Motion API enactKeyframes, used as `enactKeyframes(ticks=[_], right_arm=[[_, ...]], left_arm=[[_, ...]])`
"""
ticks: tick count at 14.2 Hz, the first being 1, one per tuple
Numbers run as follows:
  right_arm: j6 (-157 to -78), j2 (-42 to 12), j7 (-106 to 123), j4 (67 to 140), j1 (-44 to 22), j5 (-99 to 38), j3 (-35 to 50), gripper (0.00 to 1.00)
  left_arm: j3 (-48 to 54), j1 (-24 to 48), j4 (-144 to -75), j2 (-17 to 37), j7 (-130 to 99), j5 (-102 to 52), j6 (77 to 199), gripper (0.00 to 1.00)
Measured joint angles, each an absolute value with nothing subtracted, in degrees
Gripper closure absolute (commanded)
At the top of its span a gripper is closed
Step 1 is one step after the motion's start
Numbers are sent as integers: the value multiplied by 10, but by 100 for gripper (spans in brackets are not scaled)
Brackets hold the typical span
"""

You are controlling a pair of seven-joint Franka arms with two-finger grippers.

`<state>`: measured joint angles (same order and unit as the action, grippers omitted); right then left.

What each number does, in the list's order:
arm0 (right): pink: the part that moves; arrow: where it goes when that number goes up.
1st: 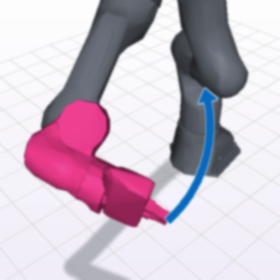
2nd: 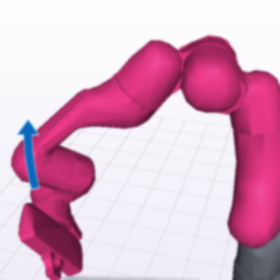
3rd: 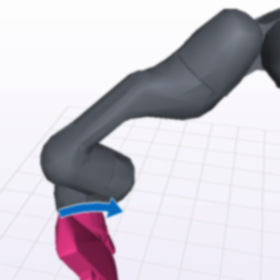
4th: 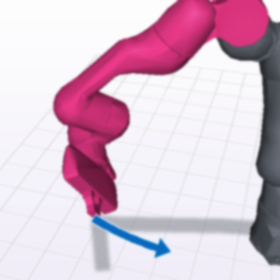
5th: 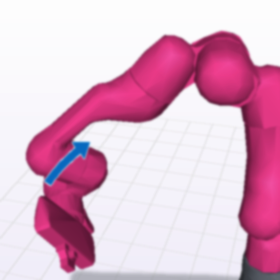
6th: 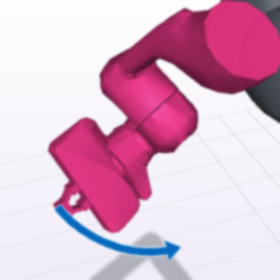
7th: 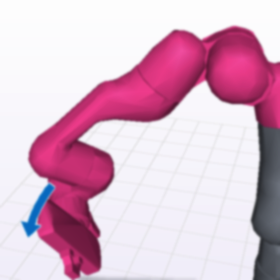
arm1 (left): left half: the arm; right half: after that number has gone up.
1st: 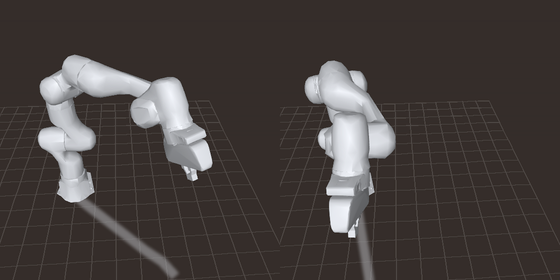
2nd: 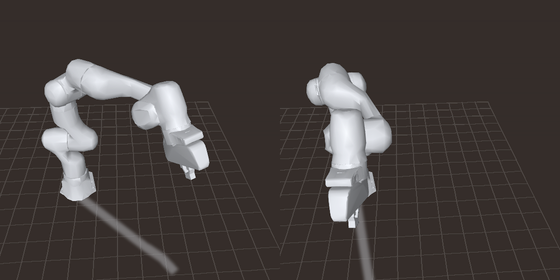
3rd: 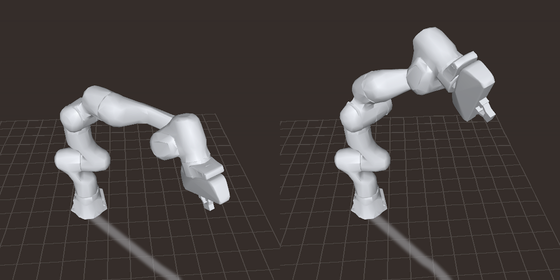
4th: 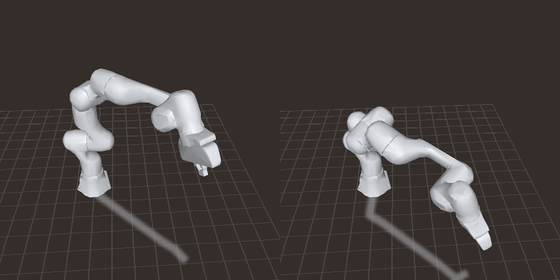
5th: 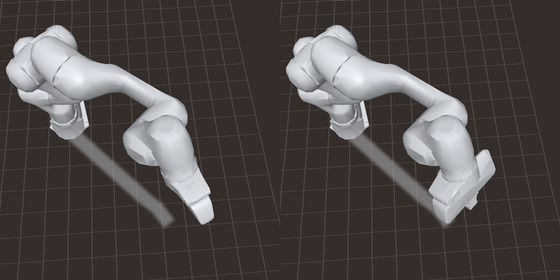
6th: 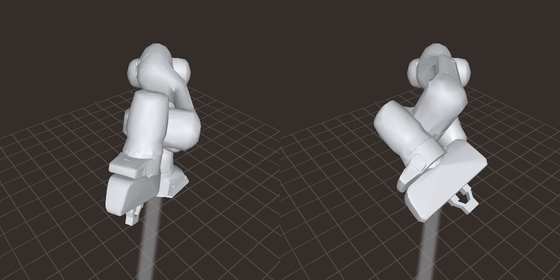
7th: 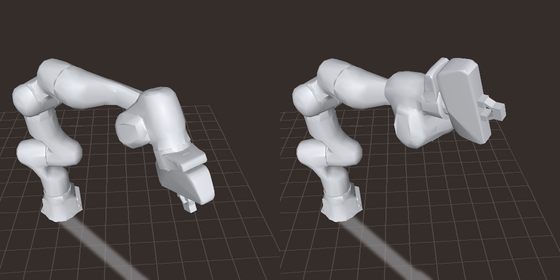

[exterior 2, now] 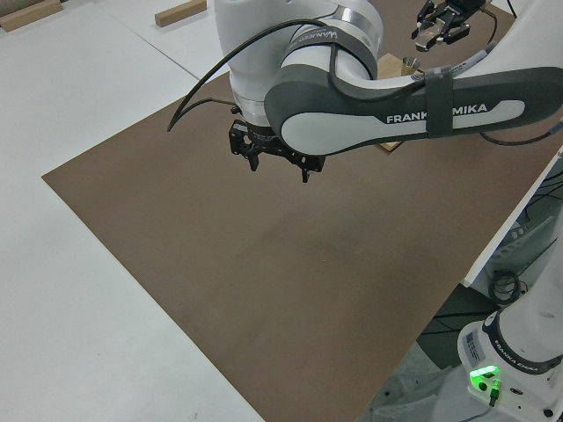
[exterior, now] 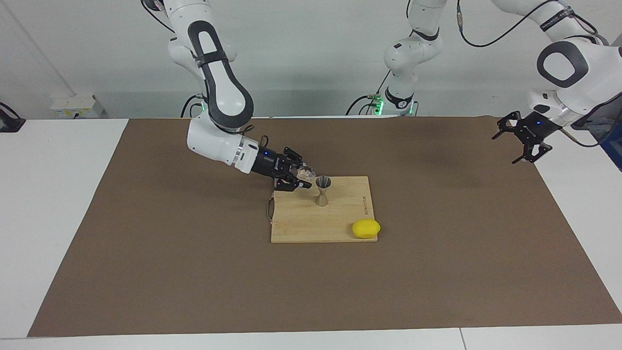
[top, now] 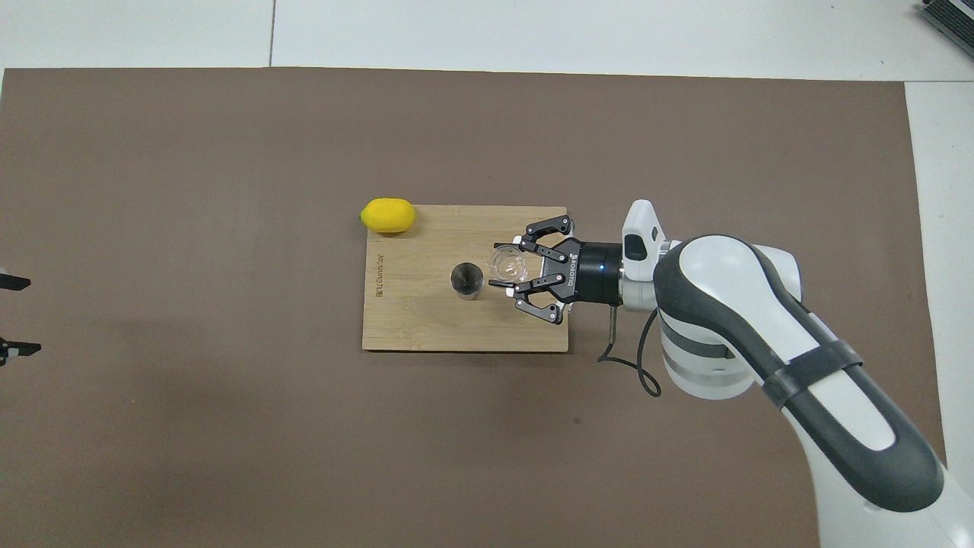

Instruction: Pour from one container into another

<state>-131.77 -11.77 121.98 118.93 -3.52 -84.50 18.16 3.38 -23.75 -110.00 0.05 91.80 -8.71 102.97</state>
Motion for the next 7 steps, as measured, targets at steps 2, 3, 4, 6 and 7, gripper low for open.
enactKeyframes(ticks=[2,3,4,6,7], right_arm=[[-1328,-118,1213,1189,-37,-845,182,100],[-1333,-118,1210,1189,-39,-845,181,100],[-1335,-118,1209,1189,-42,-845,181,100],[-1345,-118,1208,1188,-47,-845,181,100],[-1350,-118,1207,1188,-50,-845,181,100]], left_arm=[[38,-235,-1100,0,905,-70,1048,0],[42,-228,-1099,0,875,-67,1054,0],[45,-220,-1097,-2,829,-63,1057,0],[52,-200,-1091,-10,742,-59,1057,0],[54,-186,-1089,-16,702,-59,1057,0]])
